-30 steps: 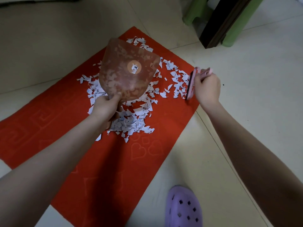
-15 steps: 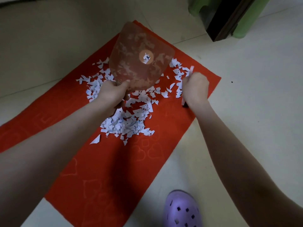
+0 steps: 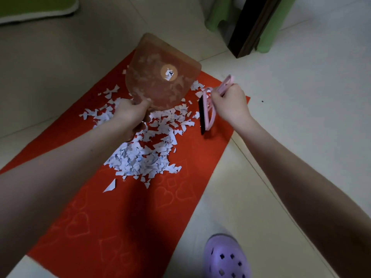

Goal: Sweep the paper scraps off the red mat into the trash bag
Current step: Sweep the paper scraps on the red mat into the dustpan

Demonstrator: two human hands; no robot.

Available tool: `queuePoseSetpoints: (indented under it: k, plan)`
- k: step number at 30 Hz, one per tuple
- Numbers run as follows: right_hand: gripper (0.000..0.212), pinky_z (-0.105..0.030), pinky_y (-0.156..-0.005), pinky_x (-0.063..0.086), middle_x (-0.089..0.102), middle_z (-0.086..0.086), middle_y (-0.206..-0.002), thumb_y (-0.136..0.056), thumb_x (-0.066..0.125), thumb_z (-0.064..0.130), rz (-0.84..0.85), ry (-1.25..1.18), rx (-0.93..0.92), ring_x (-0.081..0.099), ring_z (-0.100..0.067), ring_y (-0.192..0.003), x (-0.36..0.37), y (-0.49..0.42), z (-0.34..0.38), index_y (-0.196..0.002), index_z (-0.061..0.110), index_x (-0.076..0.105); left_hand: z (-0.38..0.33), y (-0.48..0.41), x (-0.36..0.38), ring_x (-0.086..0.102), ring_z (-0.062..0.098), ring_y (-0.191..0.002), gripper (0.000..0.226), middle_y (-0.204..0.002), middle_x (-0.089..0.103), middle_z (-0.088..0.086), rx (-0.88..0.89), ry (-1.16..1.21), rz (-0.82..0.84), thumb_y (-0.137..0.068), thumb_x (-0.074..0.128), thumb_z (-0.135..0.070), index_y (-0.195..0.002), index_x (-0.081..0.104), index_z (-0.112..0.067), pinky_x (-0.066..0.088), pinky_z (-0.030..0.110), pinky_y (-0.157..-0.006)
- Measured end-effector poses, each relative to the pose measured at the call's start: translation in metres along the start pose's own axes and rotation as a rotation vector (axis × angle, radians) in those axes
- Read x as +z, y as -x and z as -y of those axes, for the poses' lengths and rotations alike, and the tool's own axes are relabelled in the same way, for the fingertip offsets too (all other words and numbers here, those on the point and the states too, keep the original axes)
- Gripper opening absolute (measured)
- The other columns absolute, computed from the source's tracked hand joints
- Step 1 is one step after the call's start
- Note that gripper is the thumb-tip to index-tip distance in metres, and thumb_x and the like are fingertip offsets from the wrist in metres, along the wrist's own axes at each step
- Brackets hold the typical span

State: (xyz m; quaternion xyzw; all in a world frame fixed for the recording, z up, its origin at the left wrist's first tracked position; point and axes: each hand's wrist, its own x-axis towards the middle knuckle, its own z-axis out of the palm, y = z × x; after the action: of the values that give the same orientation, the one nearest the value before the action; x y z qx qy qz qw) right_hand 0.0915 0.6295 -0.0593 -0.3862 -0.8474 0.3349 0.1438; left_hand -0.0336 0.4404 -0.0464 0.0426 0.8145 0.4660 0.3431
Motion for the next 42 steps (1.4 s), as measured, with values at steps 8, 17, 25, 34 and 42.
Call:
queuePoseSetpoints:
  k: [8,17,25,34,42]
  plan:
    - [0.039,-0.037,-0.052,0.045,0.065,-0.019,-0.065,-0.093,0.049,0.027,0.042,0.072,-0.058,0.057,-0.030,-0.055,-0.009,-0.017,0.000,-0.076,-0.005,0.064,-0.008,-0.010,0.018,0.041,0.015,-0.047,0.031,-0.067,0.052,0.005,-0.027,0.112,0.079,-0.098,0.049,-0.032,-0.077,0.053,-0.011,0.025,0.007,-0.030]
    - [0.043,-0.030,-0.057,0.037,0.061,-0.012,-0.075,-0.097,0.042,0.043,-0.218,0.239,0.060,0.057,-0.028,-0.067,-0.026,-0.036,-0.040,-0.089,0.006,0.064,-0.016,-0.014,0.028,0.041,0.015,-0.049,0.031,-0.067,0.050,0.003,-0.034,0.163,0.062,-0.098,0.049,-0.032,-0.076,0.053,-0.010,0.027,0.008,-0.030]
    - [0.033,-0.032,-0.067,0.036,0.064,-0.017,-0.095,-0.099,0.038,0.039,-0.169,0.350,0.188,0.060,-0.034,-0.088,-0.017,-0.072,-0.053,-0.089,0.011,0.053,-0.001,-0.023,0.027,0.044,0.014,-0.049,0.030,-0.068,0.053,0.004,-0.054,0.121,0.012,-0.098,0.051,-0.033,-0.081,0.056,-0.010,0.035,0.011,-0.034]
    - [0.044,-0.019,-0.040,0.028,0.047,-0.002,-0.049,-0.096,0.049,0.032,0.010,0.082,-0.037,0.044,-0.015,-0.043,-0.015,-0.050,-0.045,-0.060,0.007,0.053,0.004,-0.031,0.033,0.045,0.015,-0.049,0.033,-0.068,0.053,0.004,-0.089,0.104,0.001,-0.097,0.051,-0.038,-0.080,0.056,-0.010,0.035,0.011,-0.034]
    - [0.053,-0.026,-0.046,0.027,0.040,-0.003,-0.045,-0.099,0.042,0.040,-0.053,0.300,0.034,0.039,-0.013,-0.041,-0.027,-0.048,-0.059,-0.054,0.013,0.036,0.001,-0.032,0.026,0.043,0.012,-0.039,0.031,-0.064,0.053,0.001,-0.089,0.107,-0.008,-0.096,0.051,-0.039,-0.085,0.058,-0.011,0.027,0.011,-0.033]
